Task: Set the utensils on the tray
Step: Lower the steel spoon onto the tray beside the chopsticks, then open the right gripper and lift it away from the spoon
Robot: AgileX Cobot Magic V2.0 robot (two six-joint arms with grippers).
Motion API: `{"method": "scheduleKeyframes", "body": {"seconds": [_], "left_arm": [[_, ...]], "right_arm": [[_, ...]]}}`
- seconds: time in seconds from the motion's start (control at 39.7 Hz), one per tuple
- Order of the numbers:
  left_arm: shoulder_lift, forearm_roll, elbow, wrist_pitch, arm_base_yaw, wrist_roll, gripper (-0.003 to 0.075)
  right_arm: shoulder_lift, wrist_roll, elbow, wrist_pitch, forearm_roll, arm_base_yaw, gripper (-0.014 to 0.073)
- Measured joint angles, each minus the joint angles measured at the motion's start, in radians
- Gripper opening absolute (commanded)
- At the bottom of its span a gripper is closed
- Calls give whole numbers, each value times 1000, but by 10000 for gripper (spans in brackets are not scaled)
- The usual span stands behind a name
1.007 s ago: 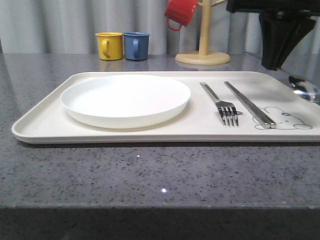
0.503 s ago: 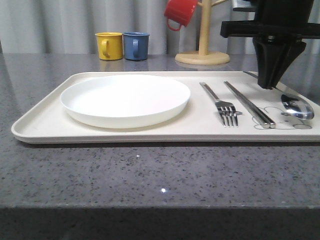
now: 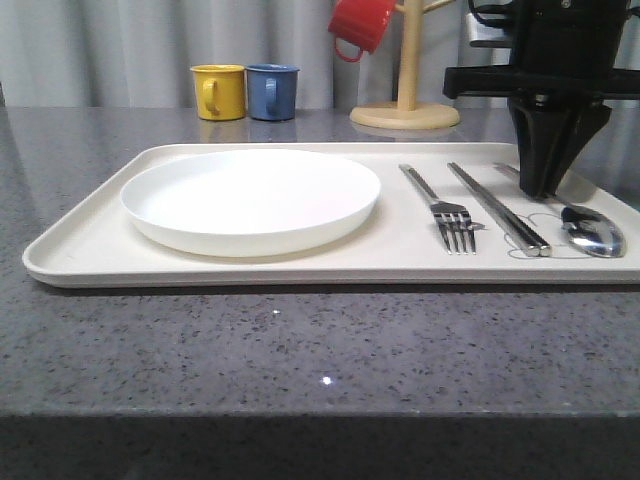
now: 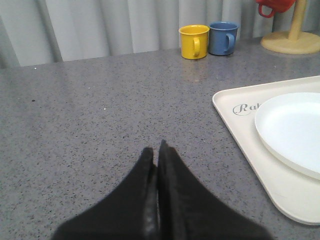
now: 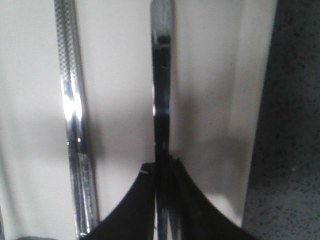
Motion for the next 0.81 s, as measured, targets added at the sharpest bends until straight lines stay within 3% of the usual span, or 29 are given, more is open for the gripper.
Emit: {"method": "scheduleKeyframes", "body": {"seconds": [0.48,0.81], "left_arm": [[0,0,0,0,0,0,-18],[0,0,0,0,0,0,-18]], "right_arm": [[1,3,0,-1,5,-12,3],[1,6,0,-3,7,-12,236]]}}
